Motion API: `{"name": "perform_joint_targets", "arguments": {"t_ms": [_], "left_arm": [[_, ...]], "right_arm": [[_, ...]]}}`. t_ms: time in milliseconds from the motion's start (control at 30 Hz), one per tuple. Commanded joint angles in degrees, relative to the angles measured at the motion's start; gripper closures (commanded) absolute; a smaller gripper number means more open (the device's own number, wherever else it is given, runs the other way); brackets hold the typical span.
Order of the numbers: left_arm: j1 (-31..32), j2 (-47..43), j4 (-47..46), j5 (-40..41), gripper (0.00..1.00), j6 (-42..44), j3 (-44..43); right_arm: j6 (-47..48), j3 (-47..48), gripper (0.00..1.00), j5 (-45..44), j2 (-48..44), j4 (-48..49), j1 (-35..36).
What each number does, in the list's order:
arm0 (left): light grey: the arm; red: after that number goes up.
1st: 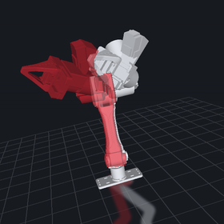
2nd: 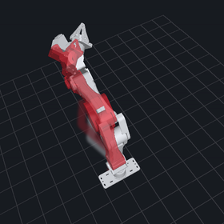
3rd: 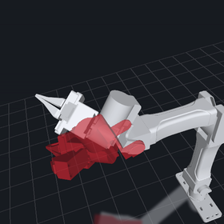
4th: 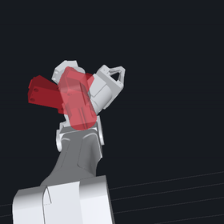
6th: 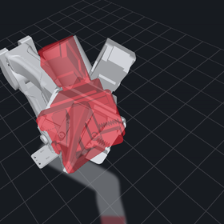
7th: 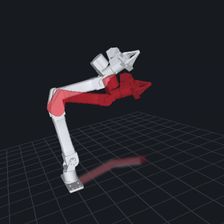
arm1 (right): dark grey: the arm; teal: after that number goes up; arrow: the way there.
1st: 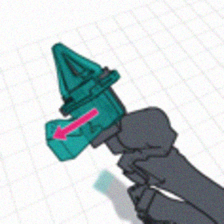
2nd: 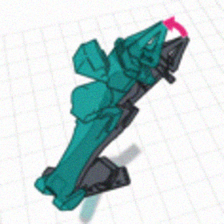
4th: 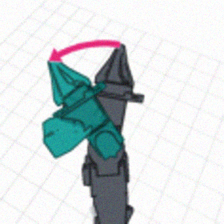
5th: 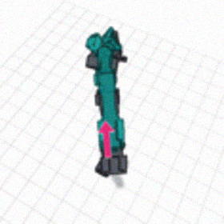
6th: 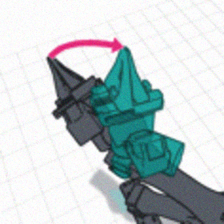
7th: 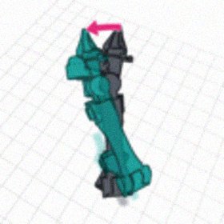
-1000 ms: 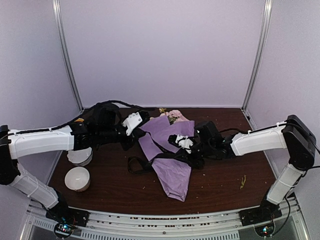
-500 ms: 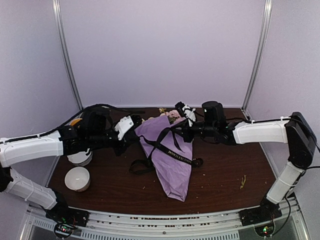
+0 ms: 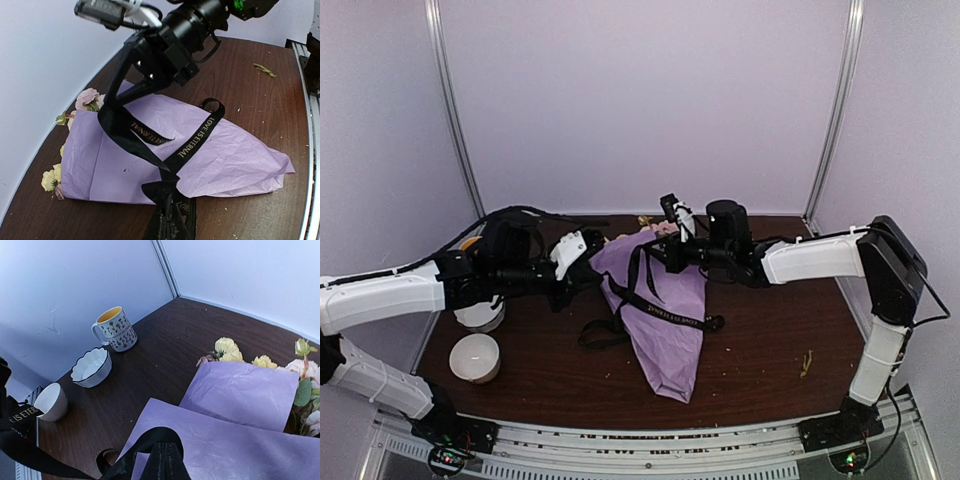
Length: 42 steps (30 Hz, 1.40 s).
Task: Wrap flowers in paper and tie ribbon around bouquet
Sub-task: Cross the ribbon over the folded bouquet.
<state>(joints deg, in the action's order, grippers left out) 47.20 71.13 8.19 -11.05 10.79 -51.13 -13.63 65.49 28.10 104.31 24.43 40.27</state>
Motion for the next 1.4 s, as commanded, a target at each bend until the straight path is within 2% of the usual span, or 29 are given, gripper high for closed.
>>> {"name": "perform_joint_targets", "arguments": {"t_ms": [0,233,367,533,700,867,1033,1133,1367], "left_arm": [[0.0,-1.74,-7.54,-4.06,1.0,0.36,-1.85],[-0.04,-0.06,-12.67,-4.25,1.0,0.73,-4.54],[-0.69,0.26,-17.04,-2.95,1.0,0.28,-4.47],[-1.28,1.53,-17.93,0.59,1.0,0.08,-5.53],[-2.51,1.54,-18.82,3.62,1.0,-0.81,-5.39],[-2.82,2.26,-17.77,6.49,1.0,-0.51,-5.16],[-2.82,4.11,-17.88,9.28,1.0,-0.8,-4.66],[-2.82,5.36,-17.97,10.56,1.0,-0.86,-4.92],[-2.9,7.86,-18.35,11.73,1.0,-0.5,-5.69]], "right_arm": [[-3.37,3.0,1.0,0.6,3.14,-6.01,1.3],[-0.58,6.13,1.0,10.3,6.45,-21.61,2.0],[2.44,6.23,1.0,12.6,7.06,-29.13,1.92],[6.11,5.89,1.0,17.08,6.92,-35.9,1.92],[11.13,5.44,0.96,17.92,6.28,-43.61,1.56],[10.96,3.89,0.96,18.4,4.6,-45.98,0.12],[11.63,5.1,0.88,18.53,3.38,-49.89,-0.7],[13.3,7.18,0.79,15.86,3.83,-53.6,-1.16],[9.87,9.26,0.68,15.98,2.56,-49.88,-4.02]]}}
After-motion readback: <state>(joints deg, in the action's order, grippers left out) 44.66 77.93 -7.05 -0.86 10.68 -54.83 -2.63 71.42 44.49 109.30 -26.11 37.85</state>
